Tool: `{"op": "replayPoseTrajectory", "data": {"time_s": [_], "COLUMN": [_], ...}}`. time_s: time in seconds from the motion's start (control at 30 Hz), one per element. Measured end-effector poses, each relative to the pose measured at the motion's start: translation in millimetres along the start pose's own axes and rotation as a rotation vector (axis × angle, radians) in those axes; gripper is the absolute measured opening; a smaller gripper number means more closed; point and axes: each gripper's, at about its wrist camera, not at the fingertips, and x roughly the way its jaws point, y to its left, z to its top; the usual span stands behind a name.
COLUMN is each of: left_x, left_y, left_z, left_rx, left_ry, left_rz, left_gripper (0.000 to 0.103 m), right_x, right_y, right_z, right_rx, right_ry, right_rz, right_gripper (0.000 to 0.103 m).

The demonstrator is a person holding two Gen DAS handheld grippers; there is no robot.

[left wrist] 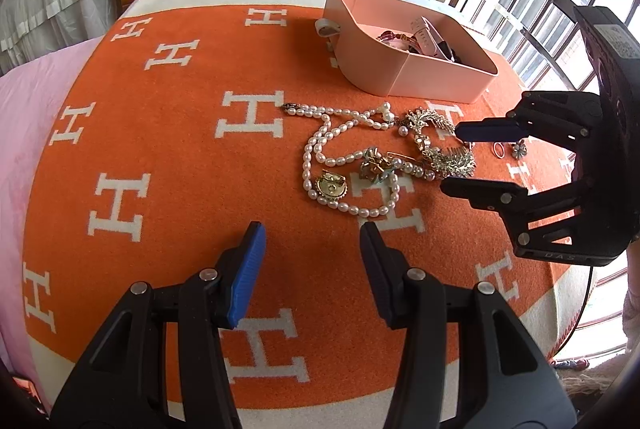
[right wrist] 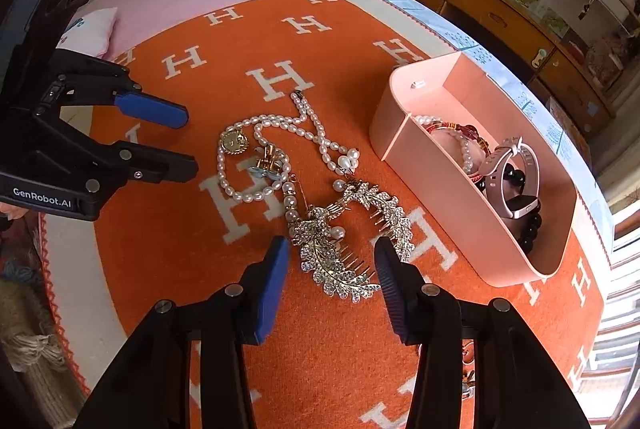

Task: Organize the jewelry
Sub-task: 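Grasp the pearl necklace with the left tool while the right tool grasps the leaf comb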

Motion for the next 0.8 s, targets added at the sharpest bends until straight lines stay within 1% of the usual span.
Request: {"op": "replayPoseTrajectory", "data": {"time_s": [0.17,0.2,0.23,0.37,0.4,0.53,0.67,0.8], "left_x": [0.2,0.2,0.1,0.3,0.2,-2.7,-6.4,-6.3], "left_y": [-2.1,-2.6,-2.8,-2.5,-2.6,-6.3,-13.7,-21.2], "left_z": [-0.2,-0.3,-0.6,-0.4,-0.4,1.5,5.7,11.4], "left_rx": [0.009,0.010,0.012,0.011,0.011,0.025,0.061,0.100], "left_ry": [0.000,0.000,0.000,0.000,0.000,-0.011,-0.027,-0.031], "left_rz": [-0.001,-0.001,-0.002,-0.002,-0.001,0.001,0.000,-0.001], "left_gripper": [0.046,0.046,0.046,0.046,0.046,0.046,0.046,0.046], "right_x": [5.9,6.2,6.3,8.9,9.9,11.6,7.5,-0.8], "right_y": [6.3,7.6,7.6,2.6,0.6,-9.5,-16.2,-20.2], "right_z": [2.3,2.3,3.1,6.1,7.1,9.9,6.1,-6.9], "right_rx": [-0.065,-0.075,-0.083,-0.073,-0.062,0.019,0.118,0.234], "right_ry": [0.030,0.025,0.026,0.046,0.054,0.082,0.071,0.046], "right_rz": [0.009,0.011,0.021,0.076,0.094,0.134,0.141,0.140], "right_gripper": [0.045,0.045,0.042,0.039,0.036,0.036,0.036,0.035]}}
